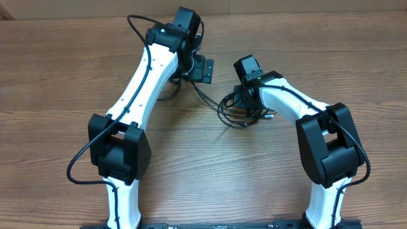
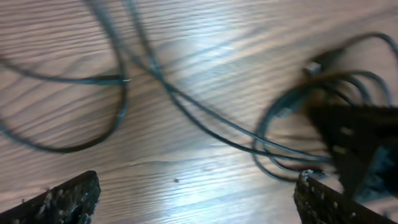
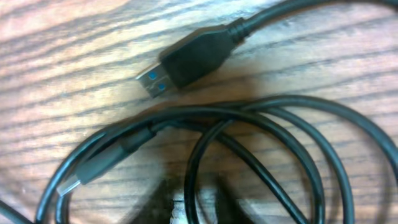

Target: Untangle cables

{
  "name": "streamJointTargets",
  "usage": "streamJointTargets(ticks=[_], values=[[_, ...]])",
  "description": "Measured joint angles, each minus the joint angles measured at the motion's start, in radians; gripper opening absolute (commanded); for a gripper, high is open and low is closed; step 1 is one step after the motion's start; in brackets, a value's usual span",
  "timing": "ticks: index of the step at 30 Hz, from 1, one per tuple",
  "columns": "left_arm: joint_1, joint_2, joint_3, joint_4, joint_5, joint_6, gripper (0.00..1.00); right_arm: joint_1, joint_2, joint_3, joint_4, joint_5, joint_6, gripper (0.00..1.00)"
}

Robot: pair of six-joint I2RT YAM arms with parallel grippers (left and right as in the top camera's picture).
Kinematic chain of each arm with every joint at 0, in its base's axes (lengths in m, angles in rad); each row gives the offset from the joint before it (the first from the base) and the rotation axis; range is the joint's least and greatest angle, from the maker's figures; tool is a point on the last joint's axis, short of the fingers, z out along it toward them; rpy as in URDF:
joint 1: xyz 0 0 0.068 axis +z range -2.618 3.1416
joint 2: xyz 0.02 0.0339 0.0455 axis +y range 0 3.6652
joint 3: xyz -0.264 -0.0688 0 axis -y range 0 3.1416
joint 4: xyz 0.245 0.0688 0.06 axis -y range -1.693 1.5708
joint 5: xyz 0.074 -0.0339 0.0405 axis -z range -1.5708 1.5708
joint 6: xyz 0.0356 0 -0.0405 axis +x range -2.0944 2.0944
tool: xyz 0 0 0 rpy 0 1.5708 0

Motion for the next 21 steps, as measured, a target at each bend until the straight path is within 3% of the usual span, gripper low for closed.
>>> streamJointTargets(ticks=[6, 16, 21], values=[[0.056, 0.0, 0.0, -0.014, -0.058, -0.039, 1.0, -0.011, 0.0, 0.0, -0.003, -0.057, -0.045, 0.04], [0.101, 0.0, 0.0, -0.016, -0.074, -0.053, 0.99, -0.154, 0.027, 0.001, -0.037, -0.429, -0.125, 0.04], [0.101, 0.0, 0.0, -0.015, -0.074, -0.053, 1.0, -0.17, 0.033, -0.002, -0.058, -0.491, -0.129, 0.04]])
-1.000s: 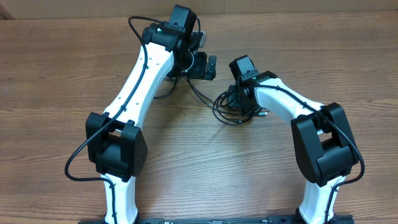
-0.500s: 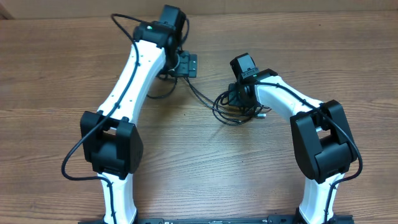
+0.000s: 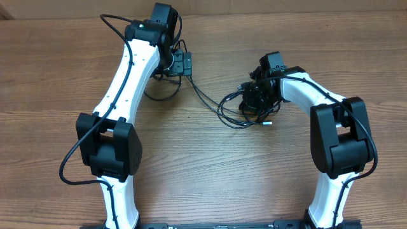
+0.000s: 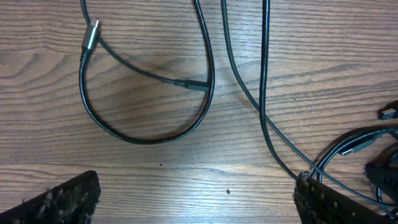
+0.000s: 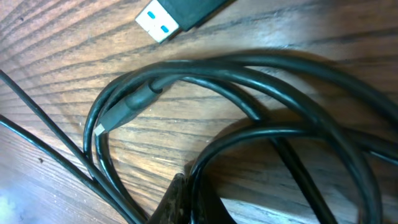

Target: Untangle cables

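Black cables lie in a tangled coil (image 3: 236,116) on the wooden table. Two strands (image 3: 205,97) run from it up left toward my left gripper (image 3: 184,63), and a loose loop (image 4: 143,134) ending in a silver plug (image 4: 92,34) lies under that gripper. My left gripper (image 4: 199,204) hangs open above bare wood with nothing between its fingers. My right gripper (image 3: 257,102) is down in the coil. In the right wrist view it (image 5: 194,200) is pressed against one black strand (image 5: 205,155). A USB plug with a blue insert (image 5: 163,22) lies just beyond.
Both white arms reach in from the table's near edge (image 3: 210,219). The left arm's own black hose (image 3: 70,162) hangs at its elbow. The wooden table (image 3: 51,83) stretches out on both sides of the arms.
My left gripper has moved left and farther from the coil, still open, and the silver-plug loop now lies below it. My right gripper has shifted a little right and turned within the coil.
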{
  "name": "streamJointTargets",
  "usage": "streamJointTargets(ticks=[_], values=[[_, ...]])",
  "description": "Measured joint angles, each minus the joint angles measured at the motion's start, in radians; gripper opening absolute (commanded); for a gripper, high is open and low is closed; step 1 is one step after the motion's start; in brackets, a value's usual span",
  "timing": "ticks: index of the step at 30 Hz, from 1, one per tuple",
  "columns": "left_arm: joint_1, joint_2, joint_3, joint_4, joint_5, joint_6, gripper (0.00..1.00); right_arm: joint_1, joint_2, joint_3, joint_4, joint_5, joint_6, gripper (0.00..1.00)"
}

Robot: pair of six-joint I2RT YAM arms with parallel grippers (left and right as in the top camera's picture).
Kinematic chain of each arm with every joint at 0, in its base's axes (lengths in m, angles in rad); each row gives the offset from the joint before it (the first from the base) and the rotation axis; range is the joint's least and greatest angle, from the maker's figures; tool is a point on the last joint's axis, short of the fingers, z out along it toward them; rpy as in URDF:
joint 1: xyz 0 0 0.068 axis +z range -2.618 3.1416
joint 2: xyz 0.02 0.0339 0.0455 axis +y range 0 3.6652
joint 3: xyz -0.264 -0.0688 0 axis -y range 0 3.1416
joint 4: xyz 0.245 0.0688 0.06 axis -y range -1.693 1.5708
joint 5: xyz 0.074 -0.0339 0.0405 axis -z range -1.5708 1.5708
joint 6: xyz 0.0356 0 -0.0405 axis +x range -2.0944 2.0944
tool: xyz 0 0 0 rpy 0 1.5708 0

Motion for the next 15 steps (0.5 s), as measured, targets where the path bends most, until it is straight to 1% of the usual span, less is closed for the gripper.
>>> streamJointTargets(ticks=[15], values=[[0.0, 0.0, 0.0, 0.0, 0.0, 0.0, 0.99, 0.0, 0.0, 0.0, -0.008, 0.001, -0.002, 0.04]])
